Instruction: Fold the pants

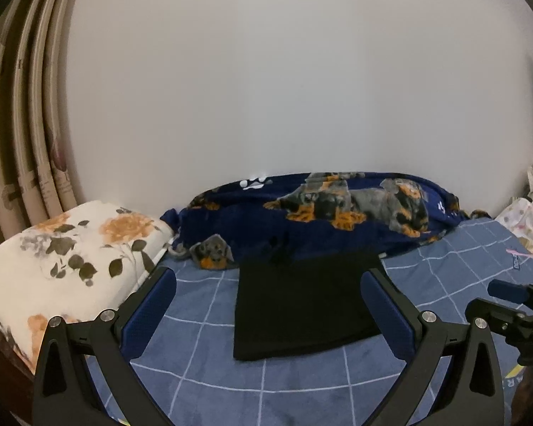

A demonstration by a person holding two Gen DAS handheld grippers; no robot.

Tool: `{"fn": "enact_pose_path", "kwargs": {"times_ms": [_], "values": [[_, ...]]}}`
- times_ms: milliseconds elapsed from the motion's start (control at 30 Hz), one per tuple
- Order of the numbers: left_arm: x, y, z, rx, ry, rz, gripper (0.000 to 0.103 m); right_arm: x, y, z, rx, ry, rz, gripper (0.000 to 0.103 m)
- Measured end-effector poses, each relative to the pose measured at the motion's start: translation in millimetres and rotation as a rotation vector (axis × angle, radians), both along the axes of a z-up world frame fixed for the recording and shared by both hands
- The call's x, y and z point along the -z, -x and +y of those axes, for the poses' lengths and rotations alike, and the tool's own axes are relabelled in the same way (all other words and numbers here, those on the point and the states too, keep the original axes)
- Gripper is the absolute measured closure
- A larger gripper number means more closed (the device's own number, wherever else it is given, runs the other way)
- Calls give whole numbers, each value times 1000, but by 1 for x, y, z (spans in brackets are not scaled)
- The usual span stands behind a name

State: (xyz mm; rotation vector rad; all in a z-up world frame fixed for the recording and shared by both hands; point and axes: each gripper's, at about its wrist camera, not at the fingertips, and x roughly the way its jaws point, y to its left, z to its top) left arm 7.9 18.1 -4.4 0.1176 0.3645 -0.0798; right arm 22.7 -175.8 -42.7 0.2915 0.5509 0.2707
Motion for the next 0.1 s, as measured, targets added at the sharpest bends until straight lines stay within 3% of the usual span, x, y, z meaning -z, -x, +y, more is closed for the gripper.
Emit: {"fn": "enact_pose_path", "kwargs": {"times_ms": [100], "values": [[4, -1, -2, 17, 0, 18, 0, 2, 0, 1, 2, 11, 2, 7]]}}
